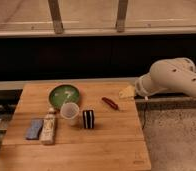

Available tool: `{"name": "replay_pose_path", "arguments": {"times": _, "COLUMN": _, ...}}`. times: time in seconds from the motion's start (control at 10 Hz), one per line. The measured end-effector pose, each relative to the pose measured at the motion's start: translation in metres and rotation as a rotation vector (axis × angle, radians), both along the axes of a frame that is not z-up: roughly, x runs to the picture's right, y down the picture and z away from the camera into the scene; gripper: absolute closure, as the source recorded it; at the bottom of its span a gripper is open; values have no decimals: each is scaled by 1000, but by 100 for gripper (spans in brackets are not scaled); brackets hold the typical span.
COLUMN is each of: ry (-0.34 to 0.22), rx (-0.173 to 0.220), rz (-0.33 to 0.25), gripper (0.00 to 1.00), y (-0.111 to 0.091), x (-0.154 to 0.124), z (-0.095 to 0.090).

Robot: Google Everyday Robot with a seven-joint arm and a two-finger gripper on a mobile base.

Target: Knock the eraser over

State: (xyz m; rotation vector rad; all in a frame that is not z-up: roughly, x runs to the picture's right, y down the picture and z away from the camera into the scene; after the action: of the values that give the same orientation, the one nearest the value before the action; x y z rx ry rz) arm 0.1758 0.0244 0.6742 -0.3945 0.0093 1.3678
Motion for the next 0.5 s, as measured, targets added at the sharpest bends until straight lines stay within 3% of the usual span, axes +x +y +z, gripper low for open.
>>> {"name": "replay_pose_path", "arguments": {"times": 0.3, "ry": 0, "rx": 0, "rz": 0, "gripper": 24, "y": 0, "x": 0, "z": 0}}
{"name": "replay_pose_path", "arguments": {"times": 0.5, "ry": 0, "rx": 0, "rz": 0, "gripper": 38, "y": 0, "x": 0, "z": 0}}
